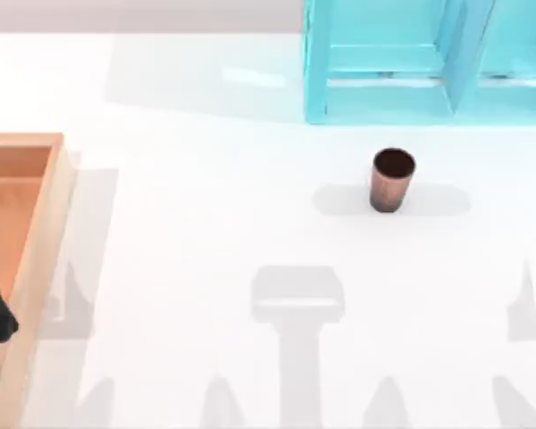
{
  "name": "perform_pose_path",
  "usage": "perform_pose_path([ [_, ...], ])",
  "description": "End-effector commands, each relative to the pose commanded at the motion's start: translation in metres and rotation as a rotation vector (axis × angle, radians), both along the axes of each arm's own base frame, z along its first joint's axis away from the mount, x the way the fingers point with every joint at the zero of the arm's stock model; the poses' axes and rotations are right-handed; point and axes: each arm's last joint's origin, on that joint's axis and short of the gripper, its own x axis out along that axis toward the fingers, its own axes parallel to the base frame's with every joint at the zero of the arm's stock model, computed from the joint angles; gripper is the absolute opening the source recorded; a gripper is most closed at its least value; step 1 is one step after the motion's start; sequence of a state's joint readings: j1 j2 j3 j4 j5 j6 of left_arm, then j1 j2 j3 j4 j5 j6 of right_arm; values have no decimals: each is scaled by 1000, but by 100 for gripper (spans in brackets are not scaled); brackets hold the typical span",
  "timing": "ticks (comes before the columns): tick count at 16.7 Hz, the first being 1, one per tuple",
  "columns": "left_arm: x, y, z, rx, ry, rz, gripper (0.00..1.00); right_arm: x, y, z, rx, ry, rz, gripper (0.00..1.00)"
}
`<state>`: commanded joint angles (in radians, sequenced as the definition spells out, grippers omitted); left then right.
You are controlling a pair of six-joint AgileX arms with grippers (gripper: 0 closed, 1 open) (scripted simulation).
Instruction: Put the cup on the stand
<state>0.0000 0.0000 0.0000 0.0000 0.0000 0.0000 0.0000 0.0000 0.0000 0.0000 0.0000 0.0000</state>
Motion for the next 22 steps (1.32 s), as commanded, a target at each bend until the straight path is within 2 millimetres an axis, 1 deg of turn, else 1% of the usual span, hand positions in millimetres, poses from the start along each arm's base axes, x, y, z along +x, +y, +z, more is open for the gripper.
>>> perform_pose_path([
  [3,0,0,0,0,0,0,100,0,0,2,-3,7,-2,100],
  [5,0,0,0,0,0,0,100,0,-1,10,-20,42,-9,100],
  [6,0,0,0,0,0,0,100,1,-2,18,-34,72,-14,100],
  [8,0,0,0,0,0,0,100,3,-3,39,-72,147,-21,100],
  [9,0,0,0,0,0,0,100,6,-3,53,-96,192,-21,100],
  [12,0,0,0,0,0,0,100,23,-5,106,-181,340,-4,100],
  [14,0,0,0,0,0,0,100,46,-6,147,-246,444,26,100],
  [15,0,0,0,0,0,0,100,61,-7,166,-280,499,47,100],
  [17,0,0,0,0,0,0,100,97,-8,199,-351,611,105,100],
  [18,0,0,0,0,0,0,100,118,-8,212,-386,669,141,100],
  [20,0,0,0,0,0,0,100,163,-6,226,-456,783,230,100],
  [22,0,0,0,0,0,0,100,207,-1,226,-525,892,338,100],
])
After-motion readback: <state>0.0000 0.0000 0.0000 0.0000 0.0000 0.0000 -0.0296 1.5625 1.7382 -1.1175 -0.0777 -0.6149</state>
